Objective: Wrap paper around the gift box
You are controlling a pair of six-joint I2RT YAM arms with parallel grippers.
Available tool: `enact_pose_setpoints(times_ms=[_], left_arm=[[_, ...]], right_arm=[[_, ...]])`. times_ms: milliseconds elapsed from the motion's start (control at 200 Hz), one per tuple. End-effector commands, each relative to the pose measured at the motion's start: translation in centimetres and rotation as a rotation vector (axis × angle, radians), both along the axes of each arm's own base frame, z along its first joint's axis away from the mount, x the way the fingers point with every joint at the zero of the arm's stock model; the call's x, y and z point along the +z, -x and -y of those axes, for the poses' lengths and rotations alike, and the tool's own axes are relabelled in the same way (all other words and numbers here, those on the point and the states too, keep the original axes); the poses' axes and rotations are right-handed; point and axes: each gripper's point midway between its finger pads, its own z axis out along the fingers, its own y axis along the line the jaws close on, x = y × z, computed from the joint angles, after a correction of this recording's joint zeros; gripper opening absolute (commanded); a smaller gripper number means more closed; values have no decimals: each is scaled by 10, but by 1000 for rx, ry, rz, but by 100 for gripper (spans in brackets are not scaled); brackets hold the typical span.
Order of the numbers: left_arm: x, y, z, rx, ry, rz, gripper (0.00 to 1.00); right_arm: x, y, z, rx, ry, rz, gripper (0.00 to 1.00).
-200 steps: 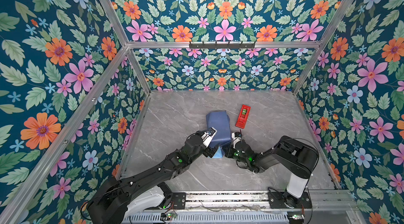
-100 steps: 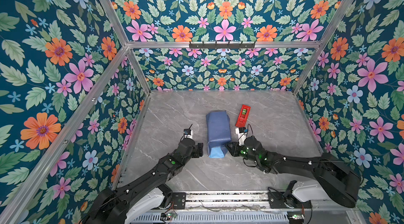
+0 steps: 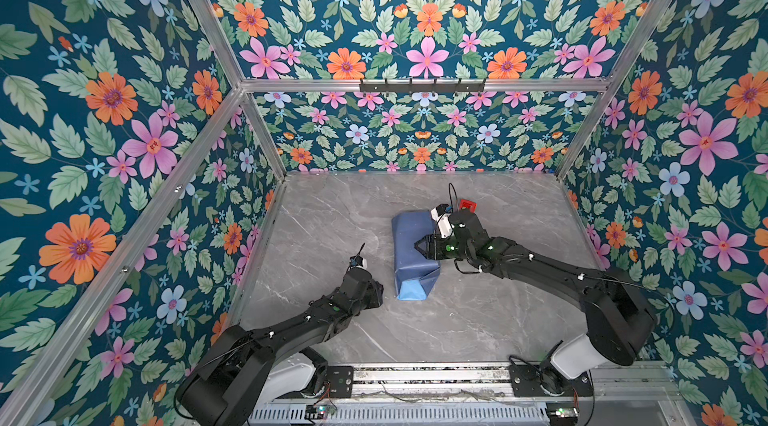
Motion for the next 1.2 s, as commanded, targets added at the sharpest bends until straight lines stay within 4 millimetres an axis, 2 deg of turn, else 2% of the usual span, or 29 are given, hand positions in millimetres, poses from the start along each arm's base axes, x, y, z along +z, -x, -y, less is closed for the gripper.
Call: enact_pose_setpoints(times_ms=[0, 35, 55, 100, 350, 650, 870, 1195], left_arm=[[6, -8, 16, -52, 42, 32, 42], [7, -10, 21, -66, 55, 37, 40], [7, -11, 23, -71, 58, 39, 39], [7, -13, 25, -80, 61, 44, 37], [16, -17, 41, -130, 76, 80, 28], [24, -21, 42, -128, 17, 122, 23], [40, -22, 49, -152, -1, 172, 19], [38, -17, 60, -181, -11, 157, 16]], right_arm=[[-17, 0, 2, 30, 60, -43, 61], [-16, -1, 2, 26, 59, -46, 61], [-32, -2, 2, 27, 79, -76, 60], [-38, -2, 1, 30, 86, -90, 60], [-56, 2, 4, 21, 103, -133, 58], [-64, 4, 5, 13, 104, -152, 57], [-67, 6, 7, 8, 107, -159, 56], [-70, 7, 8, 3, 103, -164, 55]])
